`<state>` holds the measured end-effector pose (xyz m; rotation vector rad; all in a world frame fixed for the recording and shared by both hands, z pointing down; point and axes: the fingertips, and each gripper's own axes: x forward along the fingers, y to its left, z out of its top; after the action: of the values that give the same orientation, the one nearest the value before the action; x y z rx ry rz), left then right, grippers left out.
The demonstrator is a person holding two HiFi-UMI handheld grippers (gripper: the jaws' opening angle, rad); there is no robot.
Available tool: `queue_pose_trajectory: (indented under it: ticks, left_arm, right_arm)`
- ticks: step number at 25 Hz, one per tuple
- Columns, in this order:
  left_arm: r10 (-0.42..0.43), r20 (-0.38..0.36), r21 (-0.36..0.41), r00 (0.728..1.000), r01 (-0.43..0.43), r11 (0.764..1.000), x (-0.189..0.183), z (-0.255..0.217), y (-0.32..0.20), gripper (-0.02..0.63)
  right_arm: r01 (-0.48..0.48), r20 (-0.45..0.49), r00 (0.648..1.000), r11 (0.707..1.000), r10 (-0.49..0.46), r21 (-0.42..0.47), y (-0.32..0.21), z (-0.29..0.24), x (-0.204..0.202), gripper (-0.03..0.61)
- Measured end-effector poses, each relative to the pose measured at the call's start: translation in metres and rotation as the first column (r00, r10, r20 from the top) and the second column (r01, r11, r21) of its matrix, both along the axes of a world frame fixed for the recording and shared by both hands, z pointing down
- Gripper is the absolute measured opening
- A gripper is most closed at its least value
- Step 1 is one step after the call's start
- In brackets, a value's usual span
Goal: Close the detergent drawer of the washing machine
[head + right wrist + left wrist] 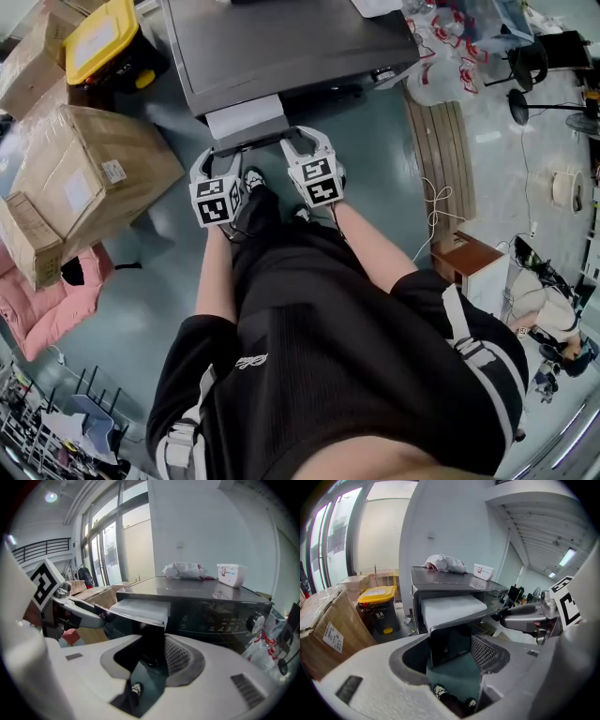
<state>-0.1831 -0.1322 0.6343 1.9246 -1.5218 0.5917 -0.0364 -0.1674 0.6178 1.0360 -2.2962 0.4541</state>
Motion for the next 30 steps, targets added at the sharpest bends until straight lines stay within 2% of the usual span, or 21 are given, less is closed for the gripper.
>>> queue_pose_trajectory:
  ticks: [16, 22, 26, 30]
  left_arm:
    - [0.029, -0.002, -0.006, 1.0, -0.029, 1.0, -0.009, 0.001, -0.015, 0.265]
    - [0.025, -0.015, -0.027, 1.0, -0.025, 0.999, -0.006, 0.001, -0.014, 0.265]
    - [0.004, 0.004, -0.032, 1.0, -0.004, 0.999, -0.007, 0.001, -0.011, 0.27]
    - [-0.016, 0.012, -0.045, 1.0, 0.016, 0.999, -0.006, 0.0, -0.013, 0.268]
  right_arm:
    - [-0.019, -0.01, 1.0, 1.0, 0.019, -0.011, -0.015, 0.0, -0.009, 0.144]
    - [0.001, -0.038, 0.999, 1.0, -0.001, -0.001, -0.016, -0.001, -0.005, 0.143]
    - [0.015, -0.056, 0.998, 1.0, -0.014, 0.016, -0.014, -0.003, -0.005, 0.143]
    - [-0.006, -0.038, 0.999, 1.0, 0.006, 0.001, -0.016, -0.003, -0.005, 0.143]
